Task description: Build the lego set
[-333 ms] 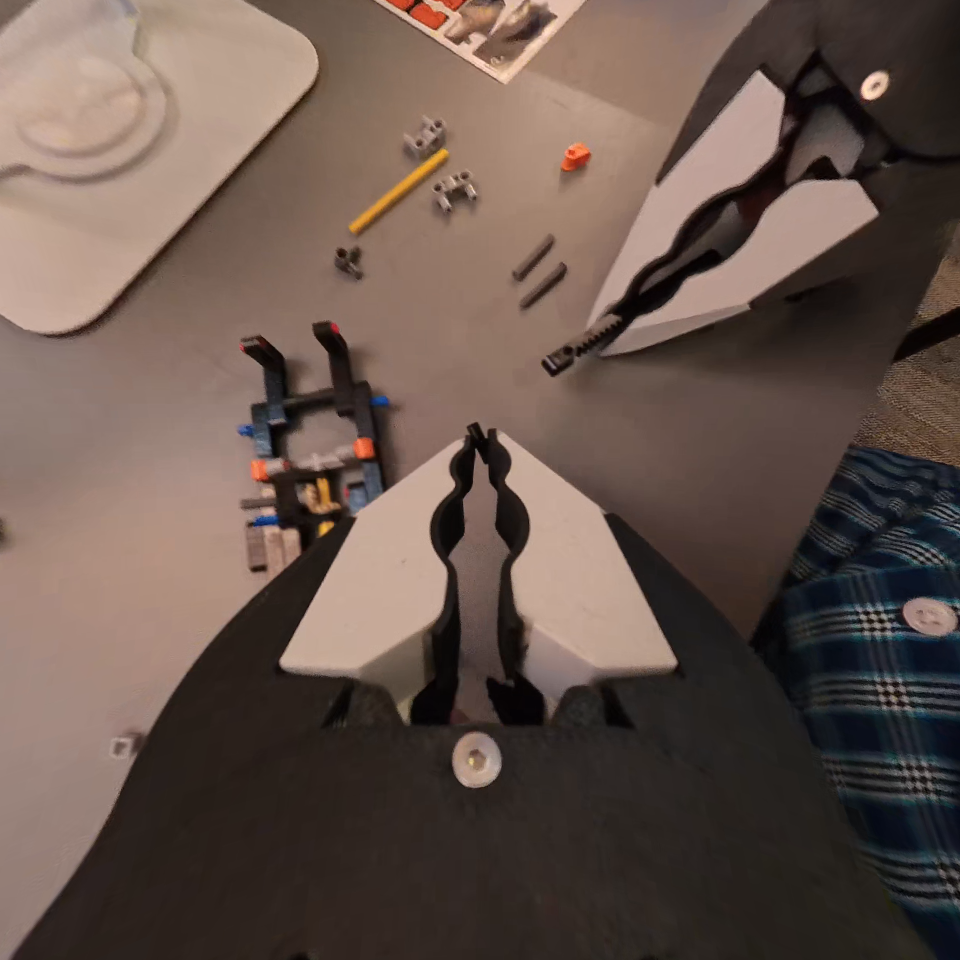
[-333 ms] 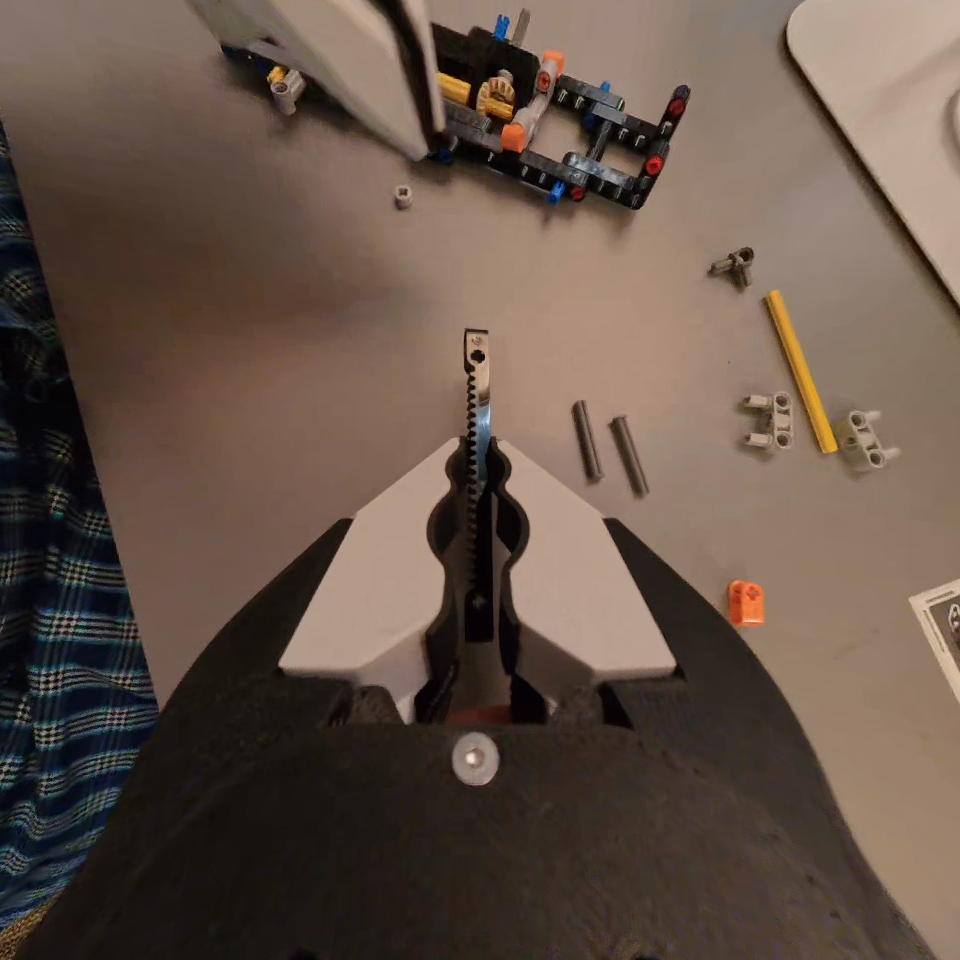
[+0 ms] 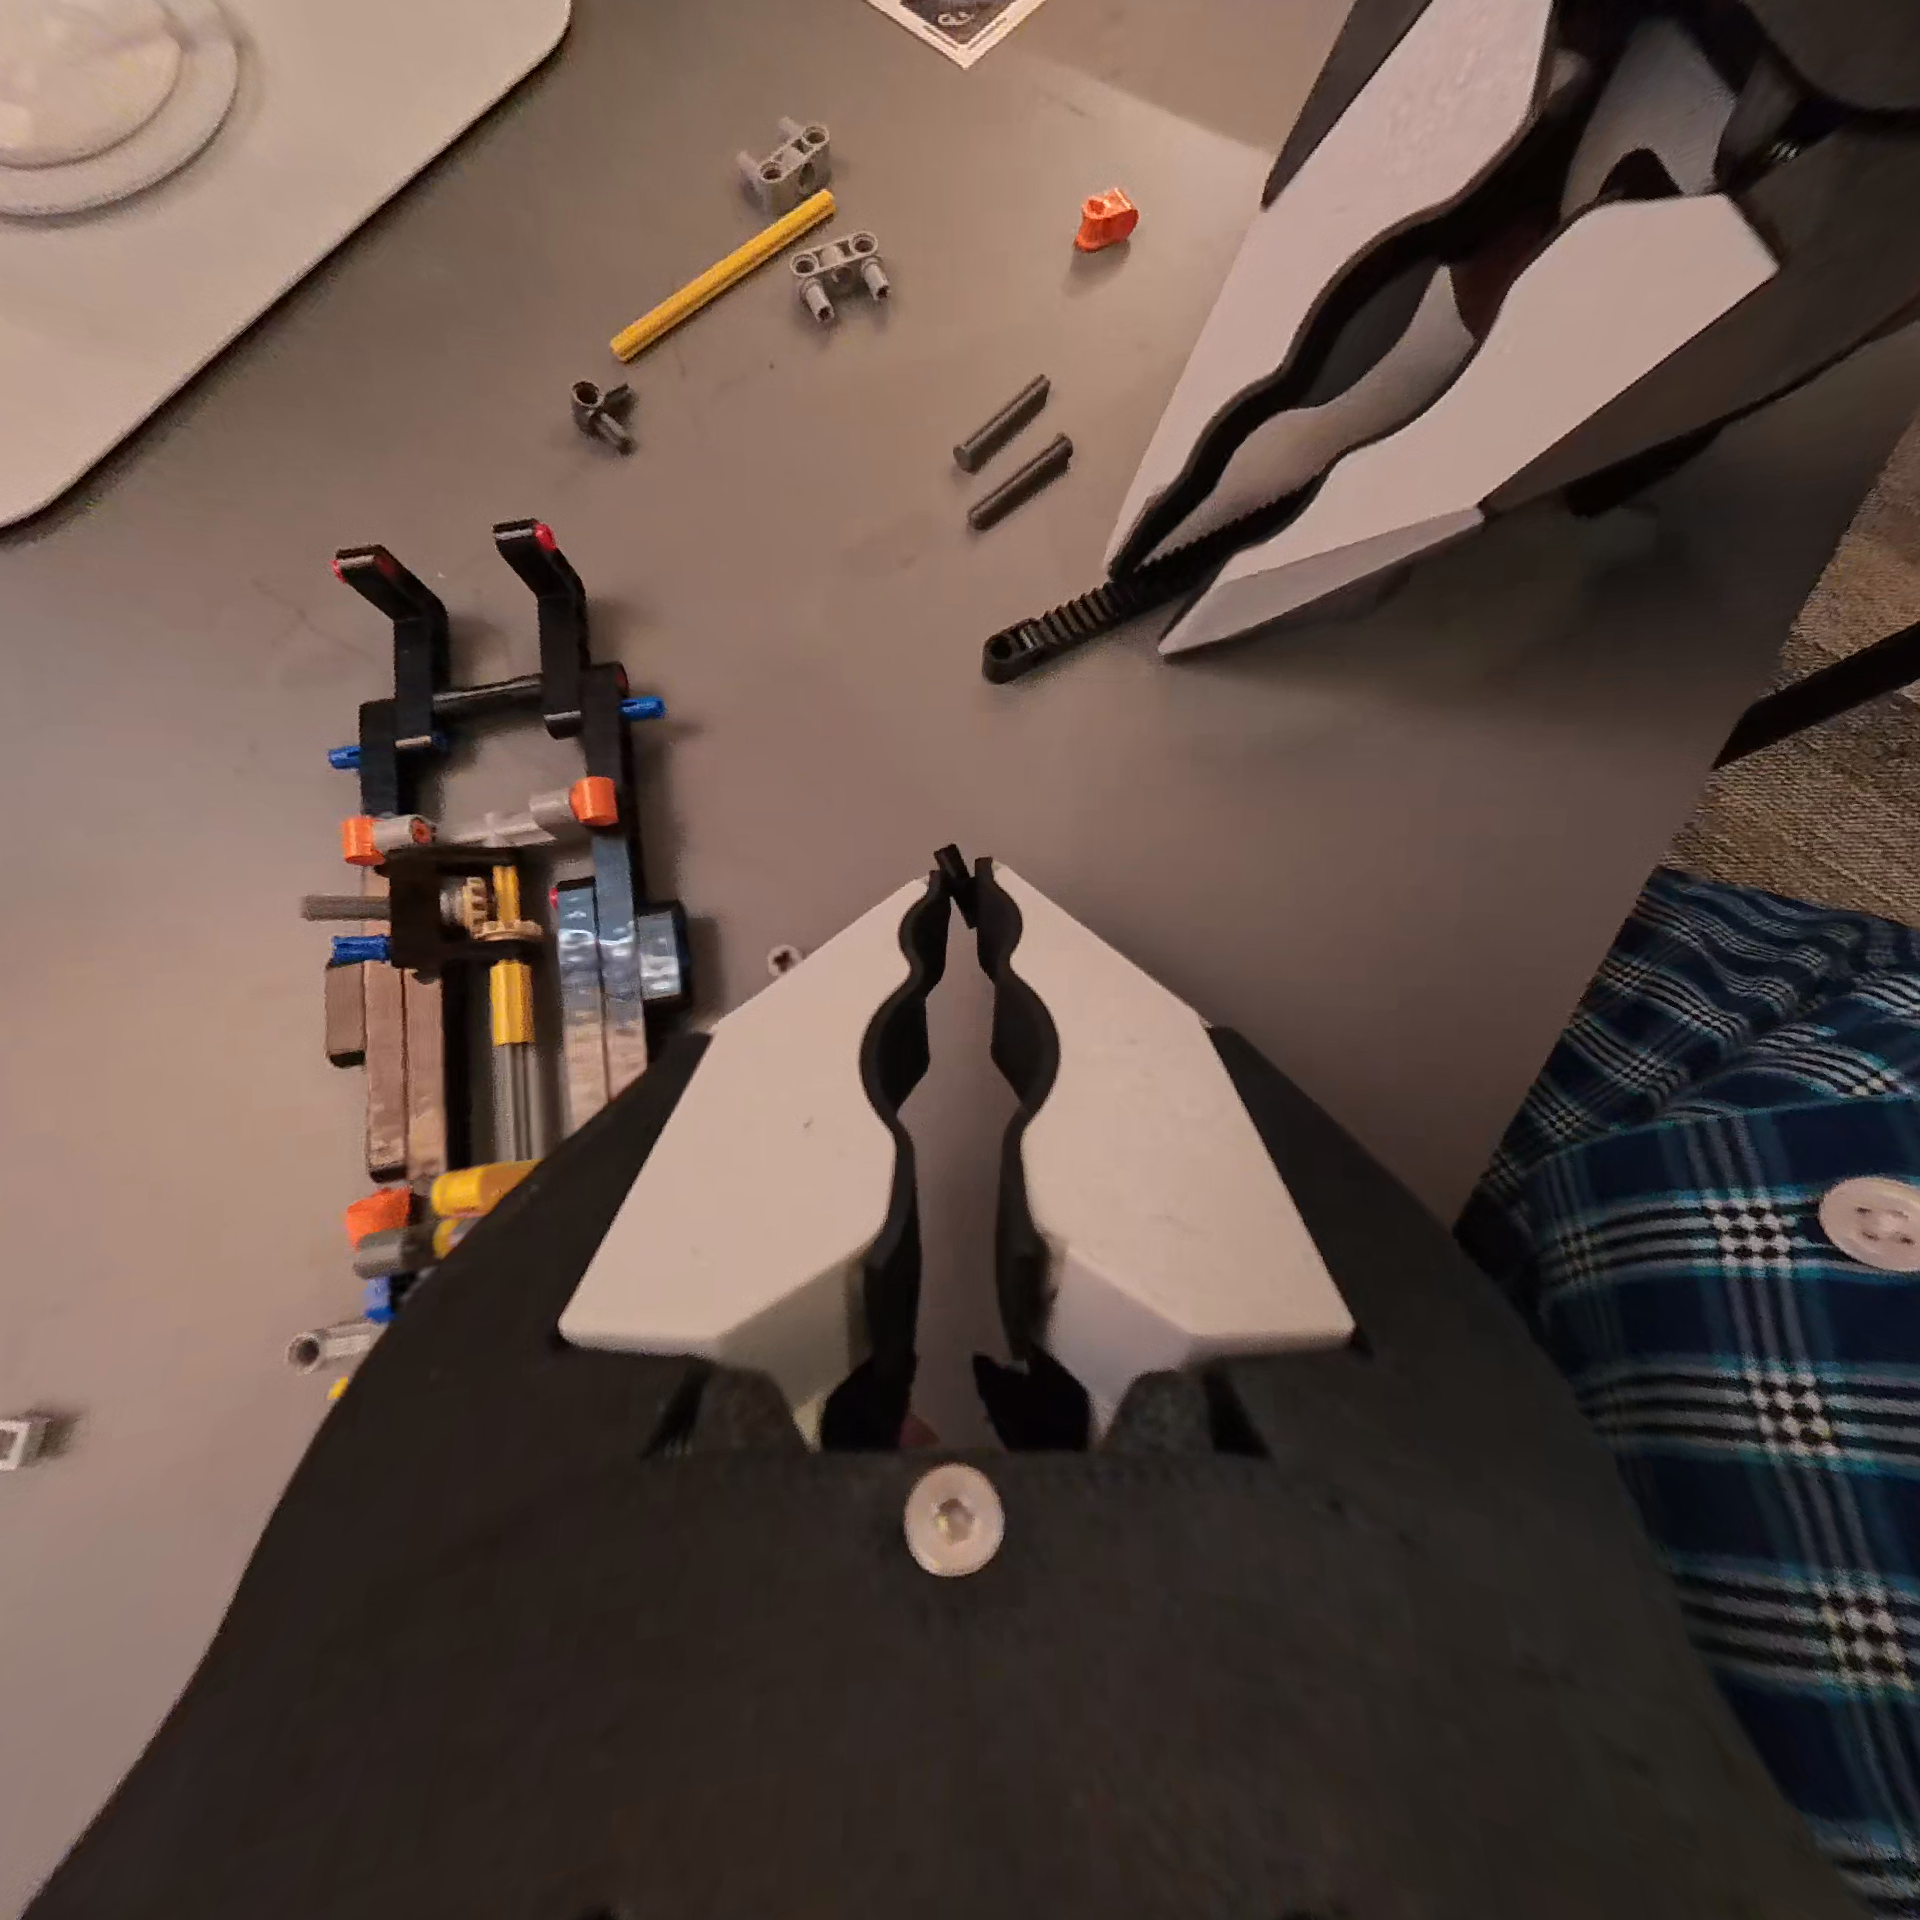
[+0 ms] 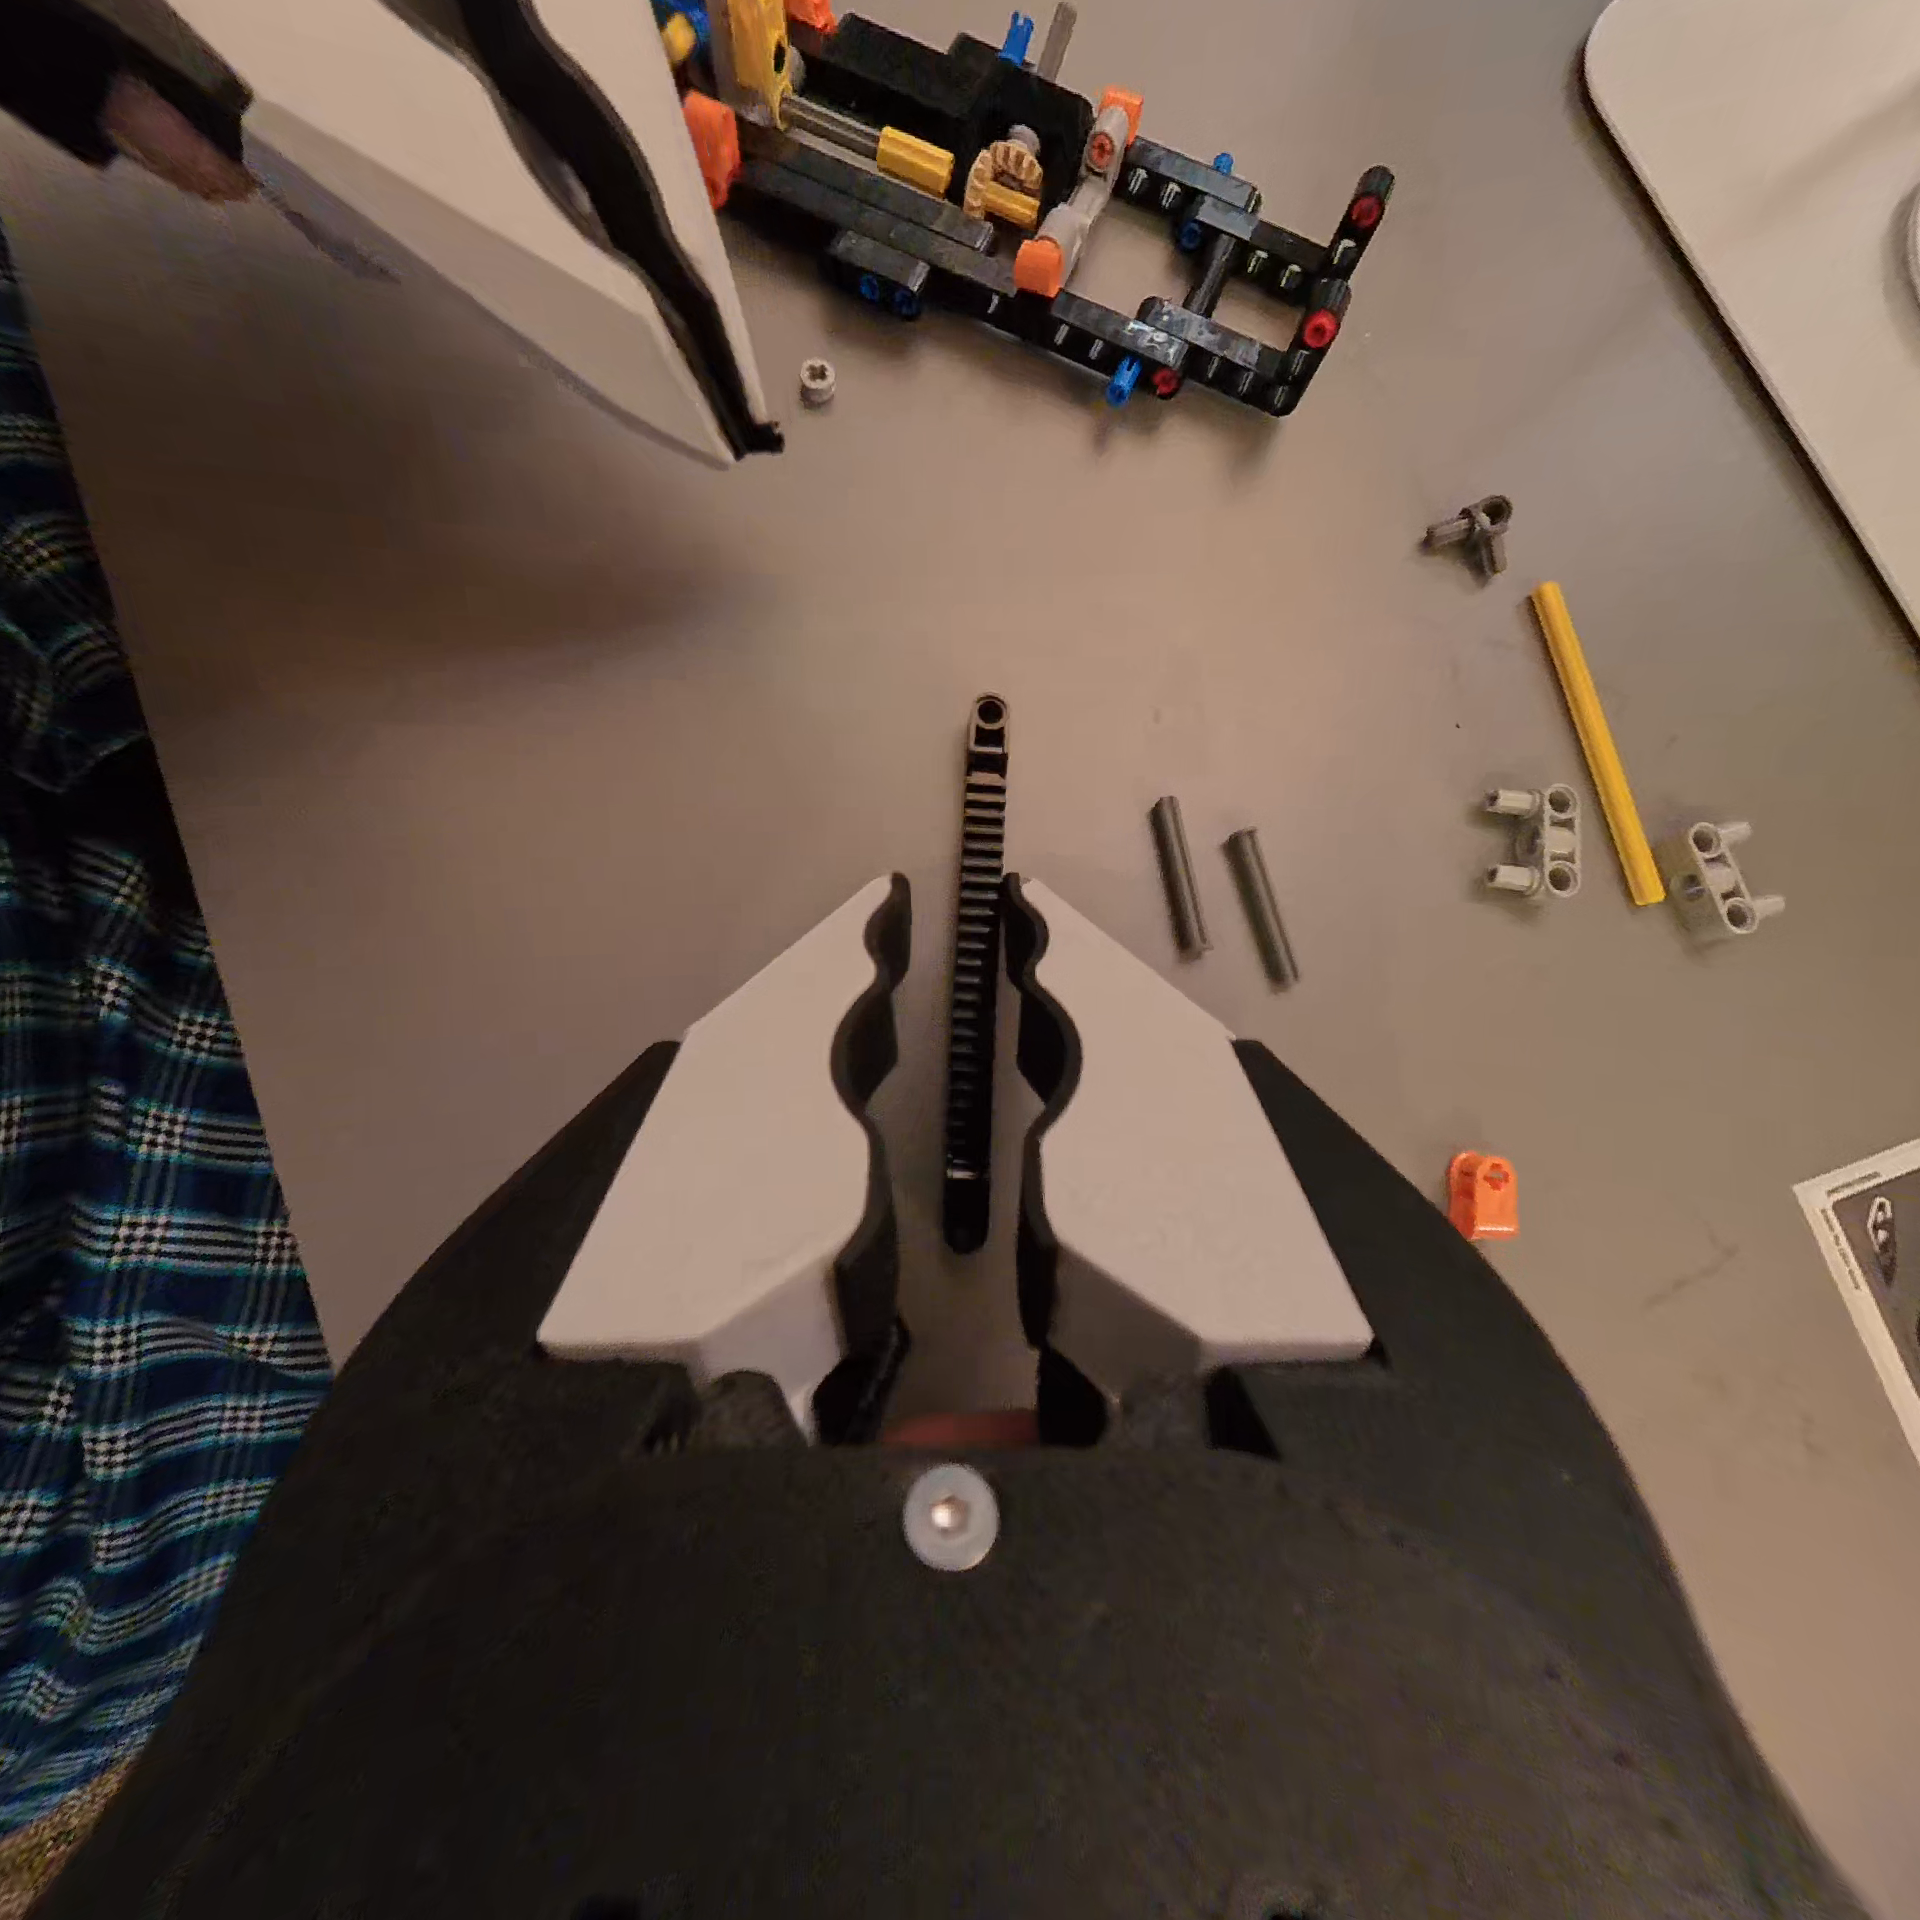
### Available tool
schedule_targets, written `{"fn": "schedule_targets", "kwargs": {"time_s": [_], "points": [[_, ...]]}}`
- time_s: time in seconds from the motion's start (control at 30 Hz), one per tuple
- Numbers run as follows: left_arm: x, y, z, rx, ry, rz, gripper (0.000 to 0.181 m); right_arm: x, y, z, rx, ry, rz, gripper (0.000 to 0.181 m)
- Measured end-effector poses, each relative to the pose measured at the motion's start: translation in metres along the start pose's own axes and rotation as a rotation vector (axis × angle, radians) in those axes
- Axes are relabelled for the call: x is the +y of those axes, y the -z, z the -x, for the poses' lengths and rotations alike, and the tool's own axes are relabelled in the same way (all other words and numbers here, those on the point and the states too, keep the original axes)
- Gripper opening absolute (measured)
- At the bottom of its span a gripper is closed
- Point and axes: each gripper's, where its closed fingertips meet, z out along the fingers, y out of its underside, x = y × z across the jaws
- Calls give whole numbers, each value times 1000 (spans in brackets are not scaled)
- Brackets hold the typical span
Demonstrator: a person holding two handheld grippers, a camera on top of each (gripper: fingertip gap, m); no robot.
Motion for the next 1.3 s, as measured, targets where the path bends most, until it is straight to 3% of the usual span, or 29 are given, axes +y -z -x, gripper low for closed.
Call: {"fn": "schedule_targets", "kwargs": {"time_s": [0.03,0.53,0.8,0.9,1.17,1.3], "points": [[0,-1,-2,1,-2,-2,3,-1,1,0,-6,-9,-9,15],[-7,-20,-9,-24,-34,-16,3,-13,-14,-4,-33,-11,-6,5],[-3,-15,-2,-39,-8,-26,3,-20,-10,-22,201,216,43,5],[-2,-13,-2,-37,-10,-28,3,-18,-14,-16,222,262,67,6],[4,-12,-5,-28,1,-26,3,-17,-10,6,149,258,54,6],[5,-11,-5,-28,0,-27,3,-18,-1,1,124,164,15,10]]}}
